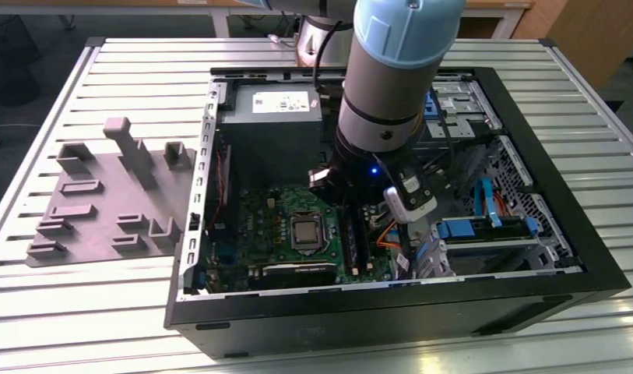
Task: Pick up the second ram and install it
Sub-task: 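Insert the second ram into the second slot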
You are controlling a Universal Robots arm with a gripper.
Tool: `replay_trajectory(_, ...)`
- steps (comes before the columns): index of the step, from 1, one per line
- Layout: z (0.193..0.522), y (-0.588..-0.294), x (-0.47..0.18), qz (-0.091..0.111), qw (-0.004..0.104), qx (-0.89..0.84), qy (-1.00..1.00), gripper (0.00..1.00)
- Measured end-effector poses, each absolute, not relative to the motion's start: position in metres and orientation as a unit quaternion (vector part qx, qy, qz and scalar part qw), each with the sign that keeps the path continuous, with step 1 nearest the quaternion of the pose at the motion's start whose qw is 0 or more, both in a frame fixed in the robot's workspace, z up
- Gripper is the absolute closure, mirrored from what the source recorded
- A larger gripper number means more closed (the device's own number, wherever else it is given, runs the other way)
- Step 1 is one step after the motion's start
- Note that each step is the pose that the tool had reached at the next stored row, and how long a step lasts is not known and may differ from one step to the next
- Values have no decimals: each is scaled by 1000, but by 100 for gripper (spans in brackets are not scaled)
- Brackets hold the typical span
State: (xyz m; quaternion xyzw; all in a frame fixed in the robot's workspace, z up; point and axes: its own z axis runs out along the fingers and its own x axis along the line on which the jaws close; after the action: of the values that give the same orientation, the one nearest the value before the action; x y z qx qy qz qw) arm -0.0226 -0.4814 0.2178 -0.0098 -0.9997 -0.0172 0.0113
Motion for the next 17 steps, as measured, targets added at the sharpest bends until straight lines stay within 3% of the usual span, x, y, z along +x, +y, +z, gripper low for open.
replay_trajectory(17,215,-482,-22,-17,12,-10,-1000,86)
